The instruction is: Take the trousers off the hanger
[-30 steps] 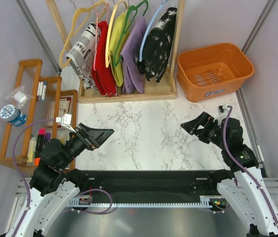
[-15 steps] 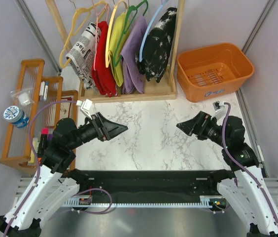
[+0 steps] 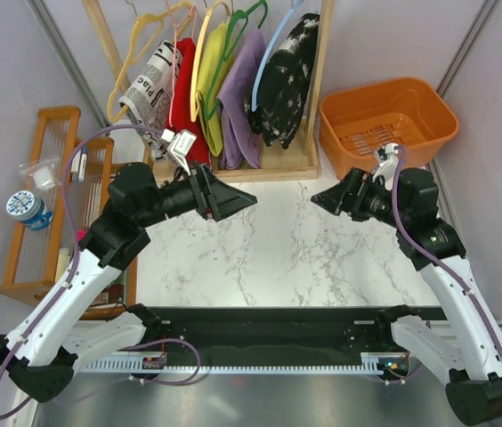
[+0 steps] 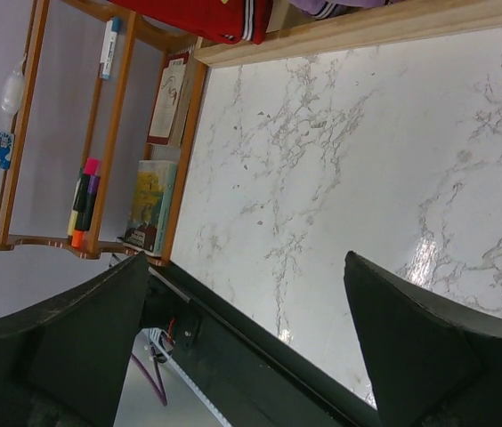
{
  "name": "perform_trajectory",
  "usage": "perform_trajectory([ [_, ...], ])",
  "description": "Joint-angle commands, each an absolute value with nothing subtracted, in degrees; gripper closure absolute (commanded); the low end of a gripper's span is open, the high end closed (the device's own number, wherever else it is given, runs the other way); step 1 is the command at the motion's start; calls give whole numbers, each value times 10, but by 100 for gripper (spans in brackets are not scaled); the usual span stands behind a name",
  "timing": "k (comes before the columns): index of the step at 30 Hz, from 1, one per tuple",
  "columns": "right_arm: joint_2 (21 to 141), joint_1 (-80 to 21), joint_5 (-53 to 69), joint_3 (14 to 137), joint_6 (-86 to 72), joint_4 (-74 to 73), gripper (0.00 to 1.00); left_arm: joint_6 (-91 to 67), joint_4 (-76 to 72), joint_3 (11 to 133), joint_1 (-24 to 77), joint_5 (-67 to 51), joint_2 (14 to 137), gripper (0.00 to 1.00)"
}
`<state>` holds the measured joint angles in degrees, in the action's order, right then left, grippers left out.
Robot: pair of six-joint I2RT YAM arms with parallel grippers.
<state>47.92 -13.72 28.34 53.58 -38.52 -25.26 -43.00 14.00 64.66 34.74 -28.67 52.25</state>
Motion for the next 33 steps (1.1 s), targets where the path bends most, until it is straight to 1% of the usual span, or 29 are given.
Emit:
perform_trajectory([
  [1, 539, -137, 293, 613, -358, -231, 2, -342, 171, 715, 362, -226, 558, 24],
  [7, 658, -136, 261, 738, -380, -180, 2, -316, 176, 737, 362, -192, 577, 26],
  [9, 712, -136, 261, 793, -397, -137, 5, -313, 177, 734, 362, -190, 576, 26],
  [12, 779, -135, 259, 846, -449, -55, 9, -315, 177, 723, 362, -194, 570, 26],
  [16, 850, -148, 230, 911, -472, 24, 12, -334, 178, 704, 363, -203, 547, 26],
  [21, 938, -174, 187, 1017, -443, 45, 15, -333, 201, 679, 362, -205, 511, 26],
  [23, 957, -184, 170, 1034, -439, 70, 18, -333, 217, 672, 362, -200, 491, 26],
  [26, 991, -203, 142, 1065, -418, 87, 21, -336, 231, 664, 362, -200, 466, 26],
  [30, 1054, -221, 126, 1136, -414, 80, 21, -337, 251, 662, 362, -195, 444, 26],
  [32, 1070, -226, 120, 1153, -409, 86, 21, -336, 258, 664, 362, -192, 437, 26],
  [33, 1085, -231, 115, 1169, -407, 86, 23, -337, 264, 664, 362, -192, 430, 26],
])
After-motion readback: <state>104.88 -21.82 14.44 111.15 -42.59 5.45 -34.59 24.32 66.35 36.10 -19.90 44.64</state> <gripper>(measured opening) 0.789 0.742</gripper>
